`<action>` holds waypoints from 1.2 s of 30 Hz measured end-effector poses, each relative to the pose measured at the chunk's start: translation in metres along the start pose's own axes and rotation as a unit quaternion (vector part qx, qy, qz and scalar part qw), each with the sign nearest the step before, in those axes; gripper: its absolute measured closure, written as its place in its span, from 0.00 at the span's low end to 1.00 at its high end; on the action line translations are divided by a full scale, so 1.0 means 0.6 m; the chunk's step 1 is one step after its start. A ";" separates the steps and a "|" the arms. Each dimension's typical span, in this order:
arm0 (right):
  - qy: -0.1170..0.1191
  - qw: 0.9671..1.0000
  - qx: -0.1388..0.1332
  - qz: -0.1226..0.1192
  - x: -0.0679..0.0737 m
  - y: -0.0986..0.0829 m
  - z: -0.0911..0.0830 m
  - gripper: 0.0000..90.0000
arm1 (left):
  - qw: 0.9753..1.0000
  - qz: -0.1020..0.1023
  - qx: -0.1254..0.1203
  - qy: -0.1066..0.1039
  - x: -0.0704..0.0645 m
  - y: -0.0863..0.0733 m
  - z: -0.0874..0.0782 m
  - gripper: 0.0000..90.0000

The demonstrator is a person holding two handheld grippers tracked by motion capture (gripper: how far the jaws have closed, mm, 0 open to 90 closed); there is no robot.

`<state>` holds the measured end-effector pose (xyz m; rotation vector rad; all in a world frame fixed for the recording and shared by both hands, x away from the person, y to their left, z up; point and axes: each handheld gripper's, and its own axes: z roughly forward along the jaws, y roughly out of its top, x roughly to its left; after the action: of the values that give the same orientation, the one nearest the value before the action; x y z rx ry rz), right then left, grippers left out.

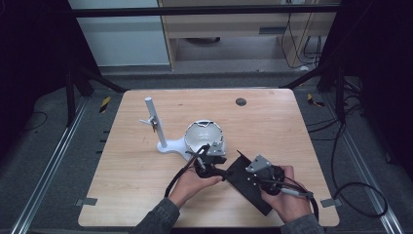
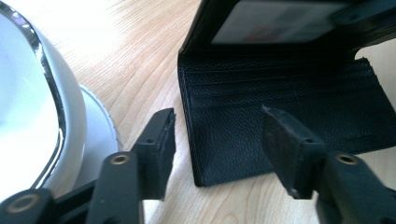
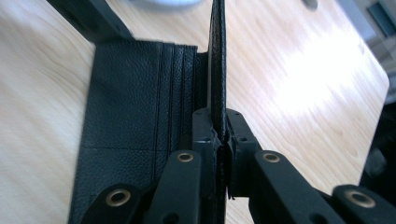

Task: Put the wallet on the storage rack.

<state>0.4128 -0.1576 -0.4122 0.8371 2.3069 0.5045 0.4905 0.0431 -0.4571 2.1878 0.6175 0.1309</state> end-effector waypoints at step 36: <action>0.036 0.986 -0.163 -0.021 -0.048 -0.004 -0.106 0.94 | 0.991 -0.034 -0.036 -0.124 0.021 0.041 -0.044 0.88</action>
<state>0.3864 -0.1873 -0.3545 0.6177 2.2176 0.8762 0.5033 0.0545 -0.4230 2.0686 0.5367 -0.1498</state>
